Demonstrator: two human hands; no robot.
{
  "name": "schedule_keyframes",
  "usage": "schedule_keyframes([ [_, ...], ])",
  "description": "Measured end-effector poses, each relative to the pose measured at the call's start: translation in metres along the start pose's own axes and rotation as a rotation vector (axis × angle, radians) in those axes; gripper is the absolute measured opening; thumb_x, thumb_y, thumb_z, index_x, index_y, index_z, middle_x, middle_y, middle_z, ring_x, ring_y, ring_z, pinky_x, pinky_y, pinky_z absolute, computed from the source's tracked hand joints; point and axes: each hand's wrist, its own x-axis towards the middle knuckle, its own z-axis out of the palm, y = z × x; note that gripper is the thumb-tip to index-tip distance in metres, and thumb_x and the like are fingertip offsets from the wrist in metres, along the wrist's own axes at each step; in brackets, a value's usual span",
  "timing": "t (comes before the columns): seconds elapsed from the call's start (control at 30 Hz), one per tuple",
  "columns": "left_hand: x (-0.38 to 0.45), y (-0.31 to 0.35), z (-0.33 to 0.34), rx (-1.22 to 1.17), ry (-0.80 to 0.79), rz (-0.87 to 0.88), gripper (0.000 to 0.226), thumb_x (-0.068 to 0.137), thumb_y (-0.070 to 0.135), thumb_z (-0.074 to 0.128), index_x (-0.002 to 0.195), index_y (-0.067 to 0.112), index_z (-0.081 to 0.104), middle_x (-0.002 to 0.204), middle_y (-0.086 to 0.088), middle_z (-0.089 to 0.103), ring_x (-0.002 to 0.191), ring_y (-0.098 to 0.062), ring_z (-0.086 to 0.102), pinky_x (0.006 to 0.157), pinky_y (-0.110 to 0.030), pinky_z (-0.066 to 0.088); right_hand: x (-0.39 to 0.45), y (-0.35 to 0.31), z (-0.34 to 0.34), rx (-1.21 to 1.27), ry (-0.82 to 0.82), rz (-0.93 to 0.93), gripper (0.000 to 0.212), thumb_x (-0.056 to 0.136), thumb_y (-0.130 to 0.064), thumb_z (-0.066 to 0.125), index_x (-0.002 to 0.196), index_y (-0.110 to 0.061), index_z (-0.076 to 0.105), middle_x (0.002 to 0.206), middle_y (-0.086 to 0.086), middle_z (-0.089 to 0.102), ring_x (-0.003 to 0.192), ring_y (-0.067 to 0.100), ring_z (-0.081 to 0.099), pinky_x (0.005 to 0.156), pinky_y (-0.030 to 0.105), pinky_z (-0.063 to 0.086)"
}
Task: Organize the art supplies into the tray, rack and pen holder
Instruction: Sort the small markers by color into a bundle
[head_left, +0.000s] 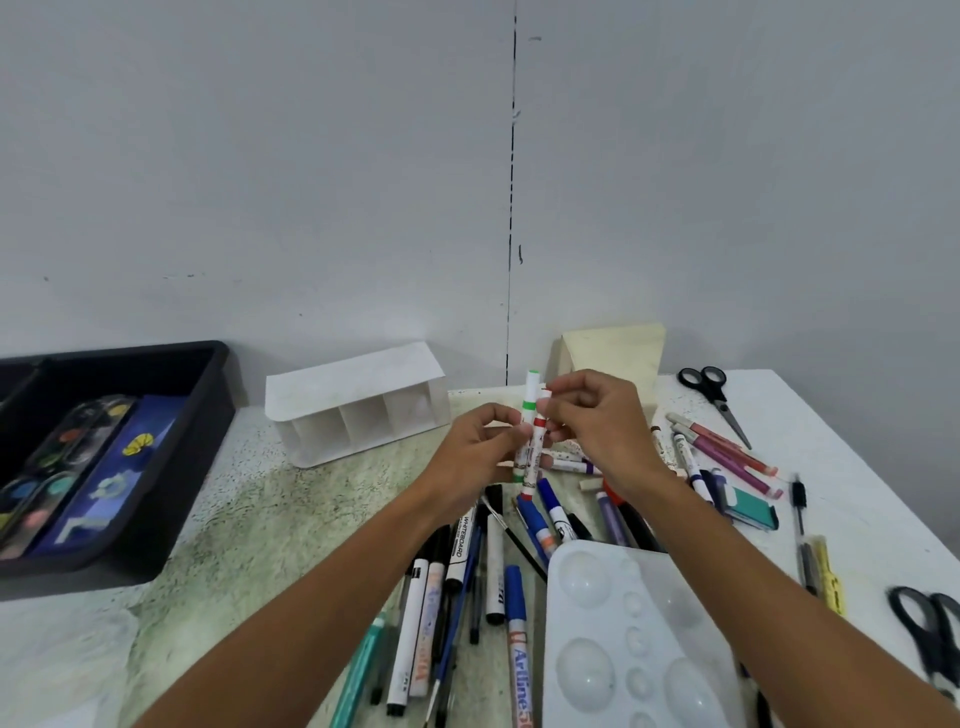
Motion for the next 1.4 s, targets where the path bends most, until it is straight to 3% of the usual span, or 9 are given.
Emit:
schedule_keyframes([
  [0.17,-0.006,-0.008,0.001,-0.114,0.027,-0.068,0.018,0.093,-0.002,0.054,0.111,-0.003,0.057,0.093,-0.018,0.069,0.076,-0.026,0.068,0.066,-0.039,0.058,-0.003,0.005,-0.005,-0.061,-0.034,0.028,0.016,0.087,0.003,0.064,0.103,-0.001,0.066,0.083,0.013,0.071,0.061,0.023,0.067,0.053,0.025,0.055],
  [0.27,-0.006,-0.009,-0.001,-0.117,0.032,-0.117,0.018,0.094,-0.002,0.051,0.110,-0.007,0.057,0.096,-0.021,0.068,0.084,-0.031,0.069,0.073,-0.044,0.059,-0.003,0.019,-0.030,-0.509,0.091,-0.075,0.012,0.088,-0.006,0.064,0.095,-0.013,0.071,0.083,-0.004,0.068,0.066,0.006,0.062,0.060,0.018,0.048],
  [0.43,-0.004,-0.011,0.000,-0.150,0.049,-0.214,0.017,0.095,-0.005,0.047,0.110,-0.006,0.056,0.094,-0.022,0.067,0.083,-0.034,0.069,0.077,-0.049,0.058,-0.009,0.046,-0.066,-1.032,0.046,-0.006,0.021,0.086,-0.021,0.068,0.107,-0.020,0.071,0.106,0.000,0.066,0.092,0.017,0.060,0.076,0.030,0.049],
  [0.8,-0.003,-0.014,0.005,-0.154,0.097,-0.271,0.021,0.091,-0.003,0.055,0.111,-0.008,0.056,0.088,-0.020,0.067,0.074,-0.030,0.068,0.076,-0.048,0.058,-0.002,0.063,-0.071,-1.178,-0.107,-0.091,0.038,0.083,-0.019,0.069,0.120,-0.026,0.065,0.123,0.000,0.063,0.107,0.022,0.055,0.087,0.038,0.050],
  [0.93,-0.003,-0.013,0.007,-0.124,0.102,-0.270,0.022,0.091,-0.005,0.054,0.112,-0.010,0.056,0.087,-0.019,0.067,0.076,-0.030,0.068,0.076,-0.048,0.058,-0.004,0.067,-0.074,-1.206,-0.088,-0.103,0.039,0.086,-0.016,0.066,0.122,-0.028,0.065,0.116,0.001,0.067,0.105,0.022,0.057,0.080,0.034,0.050],
  [1.1,-0.004,-0.014,0.007,-0.113,0.112,-0.263,0.024,0.092,-0.004,0.052,0.115,-0.010,0.054,0.086,-0.019,0.067,0.076,-0.030,0.068,0.075,-0.047,0.058,-0.008,0.059,-0.078,-1.049,-0.050,-0.101,0.019,0.085,-0.017,0.069,0.104,-0.022,0.070,0.099,-0.001,0.070,0.086,0.014,0.057,0.071,0.028,0.045],
  [1.23,-0.002,-0.011,0.011,-0.143,0.107,-0.262,0.020,0.094,-0.003,0.048,0.113,-0.007,0.054,0.088,-0.019,0.069,0.073,-0.030,0.068,0.068,-0.041,0.058,-0.012,0.047,-0.072,-0.977,-0.116,-0.289,0.019,0.084,-0.009,0.069,0.100,-0.019,0.073,0.089,-0.009,0.065,0.083,0.010,0.052,0.077,0.029,0.040],
  [1.3,-0.003,-0.008,0.015,-0.169,0.074,-0.287,0.013,0.096,-0.001,0.045,0.106,-0.002,0.054,0.091,-0.021,0.070,0.072,-0.029,0.069,0.062,-0.035,0.057,-0.015,0.049,-0.065,-1.040,-0.125,-0.507,0.023,0.077,-0.006,0.074,0.096,-0.019,0.074,0.091,-0.006,0.068,0.089,0.015,0.053,0.084,0.040,0.042],
  [1.4,-0.006,-0.002,0.022,-0.197,0.012,-0.341,0.011,0.096,0.001,0.044,0.101,0.000,0.054,0.087,-0.018,0.072,0.070,-0.028,0.069,0.055,-0.029,0.053,-0.020,0.058,-0.052,-1.078,-0.065,-0.816,0.021,0.070,-0.010,0.076,0.088,-0.021,0.074,0.087,-0.006,0.069,0.093,0.017,0.046,0.079,0.043,0.040],
])
